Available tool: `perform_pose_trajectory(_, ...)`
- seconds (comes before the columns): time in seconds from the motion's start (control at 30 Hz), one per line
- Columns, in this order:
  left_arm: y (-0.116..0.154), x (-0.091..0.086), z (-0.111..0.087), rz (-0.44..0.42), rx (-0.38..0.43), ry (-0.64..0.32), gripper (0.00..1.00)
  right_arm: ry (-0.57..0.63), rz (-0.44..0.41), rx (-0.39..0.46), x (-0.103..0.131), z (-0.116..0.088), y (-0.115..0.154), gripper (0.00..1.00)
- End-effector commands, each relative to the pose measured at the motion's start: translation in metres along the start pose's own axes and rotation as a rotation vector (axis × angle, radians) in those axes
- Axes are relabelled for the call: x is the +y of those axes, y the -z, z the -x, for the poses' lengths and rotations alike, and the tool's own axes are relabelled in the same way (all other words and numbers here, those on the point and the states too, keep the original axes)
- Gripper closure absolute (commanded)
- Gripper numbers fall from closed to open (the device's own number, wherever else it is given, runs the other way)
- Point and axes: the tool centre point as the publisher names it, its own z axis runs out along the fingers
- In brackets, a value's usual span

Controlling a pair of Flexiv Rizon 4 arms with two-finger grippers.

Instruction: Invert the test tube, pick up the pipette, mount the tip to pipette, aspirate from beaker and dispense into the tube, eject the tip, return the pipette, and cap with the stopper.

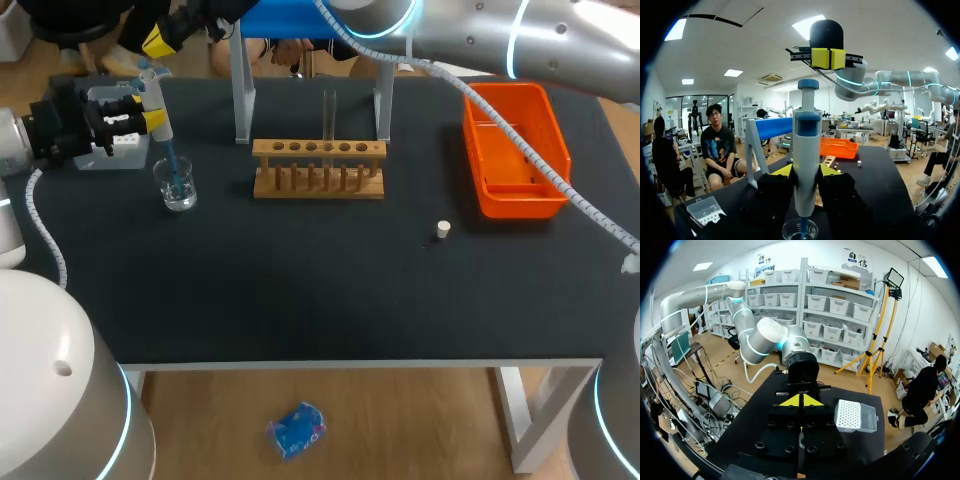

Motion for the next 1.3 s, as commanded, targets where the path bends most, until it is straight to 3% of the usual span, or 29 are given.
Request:
perform_pose_trajectory(0.03, 0.000, 0.000, 0.000, -0.002, 0.001, -0.001, 1.00, 0.000, 0.016, 0.016, -0.003, 0.011, -0.009, 1.00)
perform_pose_trajectory(0.53, 0.000, 0.000, 0.000, -0.002, 0.001, -0.001, 1.00, 0.002, 0.029, 0.031, -0.005, 0.025, -0.019, 1.00)
perform_pose_trajectory(1.3, 0.000, 0.000, 0.000, -0.002, 0.001, -0.001, 1.00, -0.012, 0.016, 0.038, -0.009, 0.024, -0.022, 1.00)
